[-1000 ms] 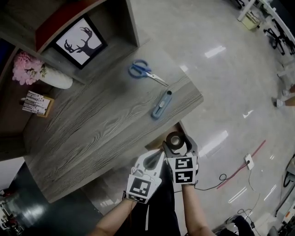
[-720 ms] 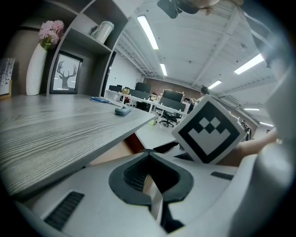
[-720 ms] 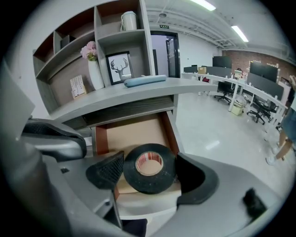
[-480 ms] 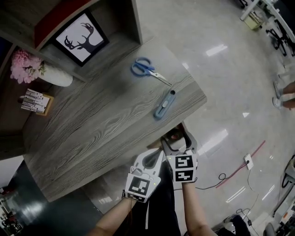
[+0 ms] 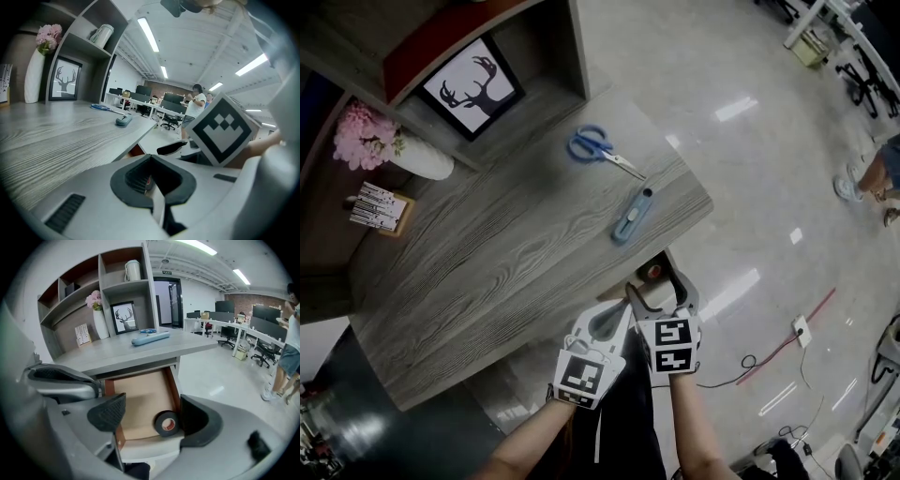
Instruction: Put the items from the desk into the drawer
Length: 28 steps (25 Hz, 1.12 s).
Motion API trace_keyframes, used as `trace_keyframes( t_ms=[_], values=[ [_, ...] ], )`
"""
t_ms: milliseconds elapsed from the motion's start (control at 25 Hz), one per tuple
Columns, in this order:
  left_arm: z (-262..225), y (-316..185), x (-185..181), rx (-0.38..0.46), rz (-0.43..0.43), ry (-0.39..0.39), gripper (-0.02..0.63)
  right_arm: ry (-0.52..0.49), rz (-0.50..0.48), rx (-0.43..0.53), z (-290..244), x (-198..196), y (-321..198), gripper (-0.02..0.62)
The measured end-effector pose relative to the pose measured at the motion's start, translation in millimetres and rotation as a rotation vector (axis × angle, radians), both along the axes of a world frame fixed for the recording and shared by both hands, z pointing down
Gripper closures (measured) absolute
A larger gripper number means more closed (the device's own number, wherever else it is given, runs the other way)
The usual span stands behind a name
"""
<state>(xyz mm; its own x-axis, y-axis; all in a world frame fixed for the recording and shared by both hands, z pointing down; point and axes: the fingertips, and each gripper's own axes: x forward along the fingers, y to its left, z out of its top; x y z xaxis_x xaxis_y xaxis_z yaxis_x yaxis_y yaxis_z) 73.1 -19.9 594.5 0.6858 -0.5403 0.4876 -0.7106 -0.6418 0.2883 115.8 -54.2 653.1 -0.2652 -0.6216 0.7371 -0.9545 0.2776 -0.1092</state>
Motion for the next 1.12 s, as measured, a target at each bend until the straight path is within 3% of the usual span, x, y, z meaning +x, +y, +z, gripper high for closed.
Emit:
trace_keyframes(
  t_ms=[280, 560, 600, 680, 1120],
  values=[
    [-18, -4, 5, 0.021, 0.009, 0.011, 0.597, -0.044, 0.063, 0.025, -26, 9, 1, 0.245],
    [-40, -10, 9, 0.050, 0.022, 0.019, 0.597, -0.020, 0.100, 0.072, -51, 19, 3, 0.250],
    [-44, -11, 9, 0.054, 0.023, 0.019, 0.597, -0.006, 0.120, 0.084, -56, 23, 3, 0.276],
    [-52, -13, 10, 0.068, 0.023, 0.021, 0.597, 0.024, 0.171, 0.100, -65, 31, 4, 0.584],
    [-105, -23, 7, 0.152, 0.016, 0.024, 0.597, 0.057, 0.214, 0.181, -120, 43, 5, 0.584]
  ],
)
